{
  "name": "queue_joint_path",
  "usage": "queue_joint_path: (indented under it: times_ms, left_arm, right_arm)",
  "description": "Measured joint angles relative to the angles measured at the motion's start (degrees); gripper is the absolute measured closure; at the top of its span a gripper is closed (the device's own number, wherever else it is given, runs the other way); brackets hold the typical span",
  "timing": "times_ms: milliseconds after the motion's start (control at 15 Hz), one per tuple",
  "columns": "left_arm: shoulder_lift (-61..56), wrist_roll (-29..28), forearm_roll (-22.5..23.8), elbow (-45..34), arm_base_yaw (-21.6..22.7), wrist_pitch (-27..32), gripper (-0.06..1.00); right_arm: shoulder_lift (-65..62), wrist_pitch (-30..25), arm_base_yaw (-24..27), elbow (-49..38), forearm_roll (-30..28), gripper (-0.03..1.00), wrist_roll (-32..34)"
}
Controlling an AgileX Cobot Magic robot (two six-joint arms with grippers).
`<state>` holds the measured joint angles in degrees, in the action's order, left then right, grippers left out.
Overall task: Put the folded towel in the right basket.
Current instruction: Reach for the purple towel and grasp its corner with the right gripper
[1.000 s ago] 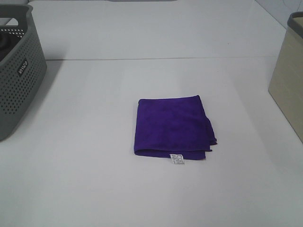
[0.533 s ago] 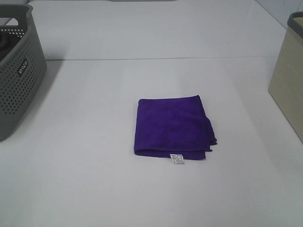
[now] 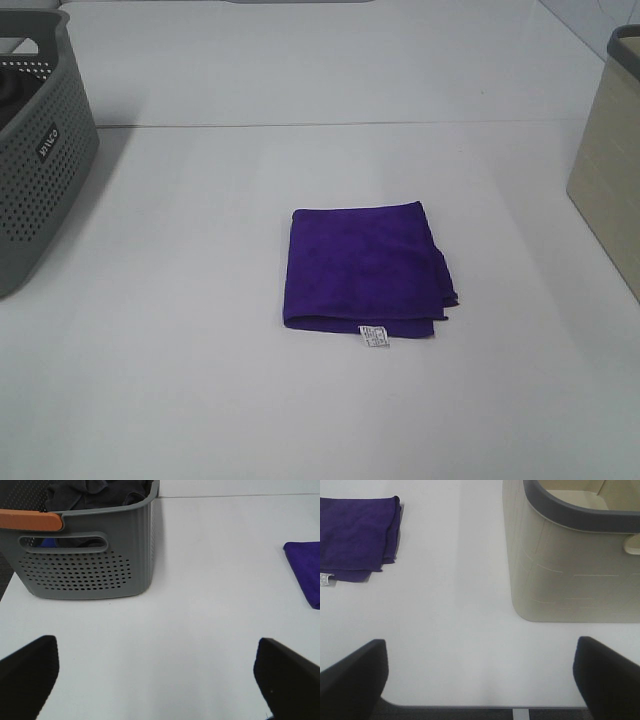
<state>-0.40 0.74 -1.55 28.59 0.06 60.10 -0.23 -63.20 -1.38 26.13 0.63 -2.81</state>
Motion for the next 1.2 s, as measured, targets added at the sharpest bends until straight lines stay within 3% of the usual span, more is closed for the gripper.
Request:
queue_joint_path:
  times_ms: [1200]
  left_arm:
    - [0.0,0.0,-1.5,0.0,0.0,0.0,-0.05]
  right_arm:
    - [0.0,0.0,0.0,0.0,-0.6,0.0,0.0]
